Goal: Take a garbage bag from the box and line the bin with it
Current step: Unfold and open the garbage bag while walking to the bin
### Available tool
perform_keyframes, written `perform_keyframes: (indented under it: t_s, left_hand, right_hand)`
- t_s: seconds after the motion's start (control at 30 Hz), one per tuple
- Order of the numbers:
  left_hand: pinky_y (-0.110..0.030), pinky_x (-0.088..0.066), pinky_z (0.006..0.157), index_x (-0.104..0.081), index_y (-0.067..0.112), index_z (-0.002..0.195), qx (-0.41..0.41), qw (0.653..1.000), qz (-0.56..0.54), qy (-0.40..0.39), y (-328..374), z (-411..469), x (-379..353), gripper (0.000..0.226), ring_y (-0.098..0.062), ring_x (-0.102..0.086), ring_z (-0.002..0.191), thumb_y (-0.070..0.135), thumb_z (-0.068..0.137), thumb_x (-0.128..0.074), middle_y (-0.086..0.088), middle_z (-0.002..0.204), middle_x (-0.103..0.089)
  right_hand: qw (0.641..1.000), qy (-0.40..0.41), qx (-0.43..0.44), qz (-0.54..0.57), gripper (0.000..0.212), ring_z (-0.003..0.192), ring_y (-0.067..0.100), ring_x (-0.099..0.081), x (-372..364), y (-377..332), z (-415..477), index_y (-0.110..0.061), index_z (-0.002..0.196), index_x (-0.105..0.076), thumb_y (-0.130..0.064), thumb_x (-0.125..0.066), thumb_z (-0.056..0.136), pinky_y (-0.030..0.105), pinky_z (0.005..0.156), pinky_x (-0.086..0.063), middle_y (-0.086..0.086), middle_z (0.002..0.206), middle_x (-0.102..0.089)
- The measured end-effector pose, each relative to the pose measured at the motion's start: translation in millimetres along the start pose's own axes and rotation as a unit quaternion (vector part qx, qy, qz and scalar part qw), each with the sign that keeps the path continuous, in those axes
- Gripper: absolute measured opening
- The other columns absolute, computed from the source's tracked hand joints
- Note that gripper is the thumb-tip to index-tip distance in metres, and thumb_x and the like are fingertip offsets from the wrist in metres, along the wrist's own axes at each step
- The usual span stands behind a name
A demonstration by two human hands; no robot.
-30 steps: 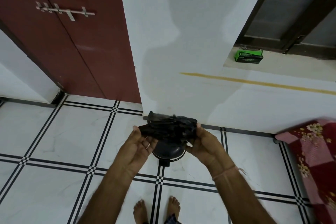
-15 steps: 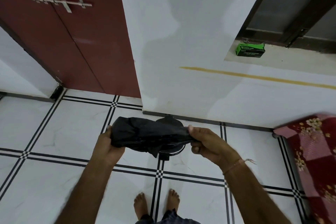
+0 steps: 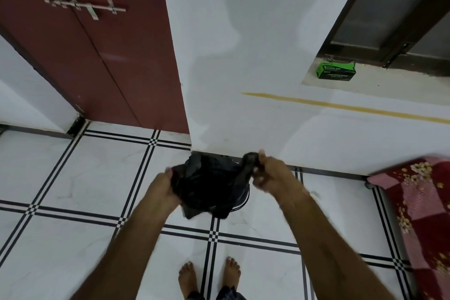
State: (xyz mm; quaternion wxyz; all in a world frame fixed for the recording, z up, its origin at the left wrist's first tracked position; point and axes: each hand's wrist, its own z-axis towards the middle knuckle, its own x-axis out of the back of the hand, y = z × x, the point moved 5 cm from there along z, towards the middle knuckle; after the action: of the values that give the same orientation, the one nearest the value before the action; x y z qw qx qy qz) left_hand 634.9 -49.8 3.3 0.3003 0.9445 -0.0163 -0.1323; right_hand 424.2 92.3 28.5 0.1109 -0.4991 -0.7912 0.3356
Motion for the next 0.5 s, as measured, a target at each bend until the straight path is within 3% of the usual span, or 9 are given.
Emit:
perform_keyframes:
  t_s: [0.07,0.1,0.17,0.2,0.23,0.27,0.33,0.4,0.5]
  left_hand:
    - [-0.033,-0.057,0.076,-0.069,0.009,0.104,-0.137,0.989,-0.009,-0.060,54,-27,-56,0.038,-0.022,-0.072,0.103,0.032,0.109,-0.039,-0.011,0.110,-0.075]
    - [-0.026,-0.055,0.072,-0.066,0.013,0.099,-0.254,0.963,0.003,-0.085,86,-50,-82,0.035,-0.013,-0.072,0.090,0.031,0.109,-0.039,-0.003,0.099,-0.076]
    - [-0.023,-0.047,0.070,-0.058,0.016,0.096,-0.485,0.863,0.126,-0.063,116,-87,-101,0.025,-0.008,-0.058,0.075,0.028,0.109,-0.040,0.002,0.085,-0.062]
    - [-0.027,-0.047,0.070,-0.058,0.014,0.097,-0.505,0.834,0.219,-0.033,106,-73,-97,0.024,-0.011,-0.056,0.076,0.029,0.107,-0.042,0.000,0.085,-0.059]
    - [-0.033,-0.051,0.074,-0.060,0.013,0.098,-0.452,0.839,0.302,-0.022,78,-44,-79,0.026,-0.016,-0.061,0.082,0.032,0.104,-0.044,-0.004,0.089,-0.063]
    - [-0.039,-0.054,0.083,-0.063,0.011,0.098,-0.332,0.878,0.345,-0.015,33,-4,-46,0.029,-0.026,-0.067,0.093,0.033,0.102,-0.046,-0.010,0.097,-0.068]
    - [-0.044,-0.054,0.090,-0.069,0.002,0.104,-0.092,0.958,0.272,0.022,-36,45,25,0.034,-0.037,-0.068,0.100,0.029,0.103,-0.047,-0.022,0.113,-0.070]
    - [-0.043,-0.052,0.089,-0.062,-0.006,0.124,0.034,0.989,0.135,0.052,-58,58,62,0.044,-0.035,-0.066,0.095,0.031,0.106,-0.046,-0.024,0.127,-0.065]
    - [-0.044,-0.047,0.096,-0.047,-0.001,0.144,0.005,0.998,0.033,0.061,-39,55,60,0.044,-0.036,-0.060,0.112,0.025,0.109,-0.043,-0.017,0.130,-0.058]
  right_hand:
    - [0.986,-0.028,0.162,0.015,0.035,0.040,0.008,-0.052,-39,-64,-27,-0.011,0.084,-0.054,-0.033,-0.044,0.109,0.017,0.037,-0.033,0.001,0.053,-0.059]
    - [0.951,-0.024,0.309,0.018,0.035,0.048,0.010,-0.055,-53,-100,-53,-0.008,0.086,-0.054,-0.031,-0.041,0.109,0.021,0.043,-0.038,0.005,0.060,-0.060]
    - [0.802,0.006,0.594,-0.072,0.036,0.067,0.013,-0.052,-56,-124,-98,0.000,0.088,-0.055,-0.027,-0.041,0.108,0.026,0.060,-0.042,0.014,0.074,-0.056]
    - [0.769,0.043,0.614,-0.172,0.035,0.073,0.015,-0.052,-53,-108,-84,-0.001,0.088,-0.058,-0.028,-0.044,0.106,0.028,0.066,-0.043,0.015,0.077,-0.058]
    - [0.795,0.049,0.534,-0.284,0.032,0.077,0.020,-0.057,-39,-68,-50,-0.006,0.087,-0.060,-0.032,-0.049,0.102,0.032,0.071,-0.046,0.015,0.081,-0.062]
    - [0.828,0.046,0.395,-0.396,0.026,0.079,0.024,-0.063,-12,-12,-13,-0.014,0.084,-0.059,-0.035,-0.053,0.097,0.035,0.074,-0.050,0.016,0.082,-0.067]
    - [0.886,0.027,0.145,-0.439,0.028,0.065,0.027,-0.063,45,73,32,-0.017,0.075,-0.053,-0.032,-0.058,0.098,0.039,0.067,-0.056,0.016,0.072,-0.063]
    - [0.968,-0.027,0.034,-0.247,0.026,0.054,0.017,-0.052,63,90,43,-0.013,0.077,-0.051,-0.019,-0.056,0.102,0.028,0.052,-0.051,0.012,0.068,-0.053]
    - [0.996,-0.081,0.046,0.001,0.016,0.066,0.016,-0.056,61,55,45,-0.016,0.091,-0.055,-0.010,-0.050,0.105,0.021,0.056,-0.054,0.006,0.079,-0.058]
